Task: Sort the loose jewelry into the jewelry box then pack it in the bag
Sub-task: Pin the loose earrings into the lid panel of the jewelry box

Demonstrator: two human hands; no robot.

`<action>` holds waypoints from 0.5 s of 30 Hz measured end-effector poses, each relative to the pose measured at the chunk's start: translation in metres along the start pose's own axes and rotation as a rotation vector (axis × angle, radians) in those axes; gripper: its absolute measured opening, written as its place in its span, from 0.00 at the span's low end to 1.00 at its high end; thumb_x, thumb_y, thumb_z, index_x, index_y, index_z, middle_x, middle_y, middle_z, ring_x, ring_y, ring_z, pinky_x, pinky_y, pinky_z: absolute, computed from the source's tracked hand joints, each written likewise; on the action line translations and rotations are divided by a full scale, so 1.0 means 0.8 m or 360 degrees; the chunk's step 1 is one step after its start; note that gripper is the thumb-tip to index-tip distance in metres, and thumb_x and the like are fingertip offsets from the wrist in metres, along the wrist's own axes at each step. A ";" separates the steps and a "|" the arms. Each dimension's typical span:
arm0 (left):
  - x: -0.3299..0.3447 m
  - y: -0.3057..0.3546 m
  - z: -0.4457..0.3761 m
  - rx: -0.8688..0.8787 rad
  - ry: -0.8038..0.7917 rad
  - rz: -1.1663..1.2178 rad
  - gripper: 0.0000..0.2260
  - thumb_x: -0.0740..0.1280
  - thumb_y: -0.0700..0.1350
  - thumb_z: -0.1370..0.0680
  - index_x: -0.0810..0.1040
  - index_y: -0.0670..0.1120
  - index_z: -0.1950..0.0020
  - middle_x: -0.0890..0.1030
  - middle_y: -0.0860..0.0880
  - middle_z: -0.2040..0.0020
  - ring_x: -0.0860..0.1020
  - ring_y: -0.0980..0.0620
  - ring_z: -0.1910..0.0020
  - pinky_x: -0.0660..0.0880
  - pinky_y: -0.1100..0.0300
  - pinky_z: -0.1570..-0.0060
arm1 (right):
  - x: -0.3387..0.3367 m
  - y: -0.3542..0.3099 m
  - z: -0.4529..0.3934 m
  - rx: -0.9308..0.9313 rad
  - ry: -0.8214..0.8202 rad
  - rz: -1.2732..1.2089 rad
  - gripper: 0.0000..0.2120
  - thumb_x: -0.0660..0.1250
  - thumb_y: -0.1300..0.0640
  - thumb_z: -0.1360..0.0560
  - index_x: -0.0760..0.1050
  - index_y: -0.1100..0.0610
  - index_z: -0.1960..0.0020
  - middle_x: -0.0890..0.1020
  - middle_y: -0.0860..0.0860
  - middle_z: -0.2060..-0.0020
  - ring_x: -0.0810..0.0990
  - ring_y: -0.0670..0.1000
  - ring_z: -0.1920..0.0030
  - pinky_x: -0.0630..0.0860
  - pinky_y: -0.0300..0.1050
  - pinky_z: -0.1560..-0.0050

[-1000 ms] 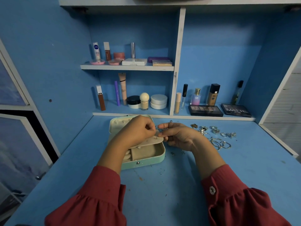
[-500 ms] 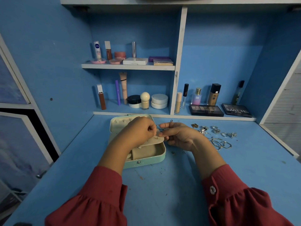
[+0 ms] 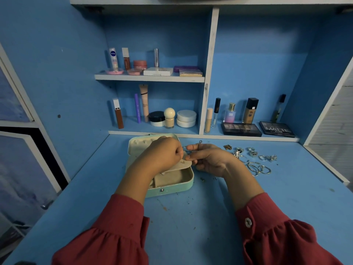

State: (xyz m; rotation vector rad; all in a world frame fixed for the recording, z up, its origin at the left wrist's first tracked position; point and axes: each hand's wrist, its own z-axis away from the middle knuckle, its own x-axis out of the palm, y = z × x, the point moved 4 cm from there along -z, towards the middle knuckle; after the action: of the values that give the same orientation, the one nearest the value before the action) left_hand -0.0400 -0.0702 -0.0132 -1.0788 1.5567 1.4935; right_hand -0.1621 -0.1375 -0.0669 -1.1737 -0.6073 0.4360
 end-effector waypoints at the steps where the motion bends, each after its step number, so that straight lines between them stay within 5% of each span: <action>1: 0.000 0.001 -0.001 -0.0001 -0.0007 -0.0021 0.07 0.63 0.43 0.22 0.81 0.49 0.54 0.81 0.49 0.53 0.78 0.50 0.53 0.74 0.56 0.52 | 0.000 0.000 0.000 -0.0001 -0.0003 -0.0007 0.14 0.66 0.74 0.29 0.73 0.56 0.53 0.77 0.53 0.68 0.72 0.45 0.73 0.64 0.34 0.74; 15: -0.006 0.002 -0.004 0.0001 -0.0057 -0.0044 0.05 0.66 0.42 0.24 0.80 0.48 0.57 0.82 0.47 0.55 0.79 0.50 0.54 0.76 0.54 0.50 | -0.001 0.000 0.000 0.0003 -0.0021 0.0039 0.14 0.66 0.73 0.29 0.72 0.56 0.52 0.77 0.51 0.69 0.72 0.45 0.72 0.64 0.34 0.73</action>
State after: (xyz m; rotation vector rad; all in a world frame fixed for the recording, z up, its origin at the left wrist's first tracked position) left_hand -0.0396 -0.0731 -0.0080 -1.0639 1.5118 1.4858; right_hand -0.1628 -0.1377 -0.0669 -1.1783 -0.6041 0.4654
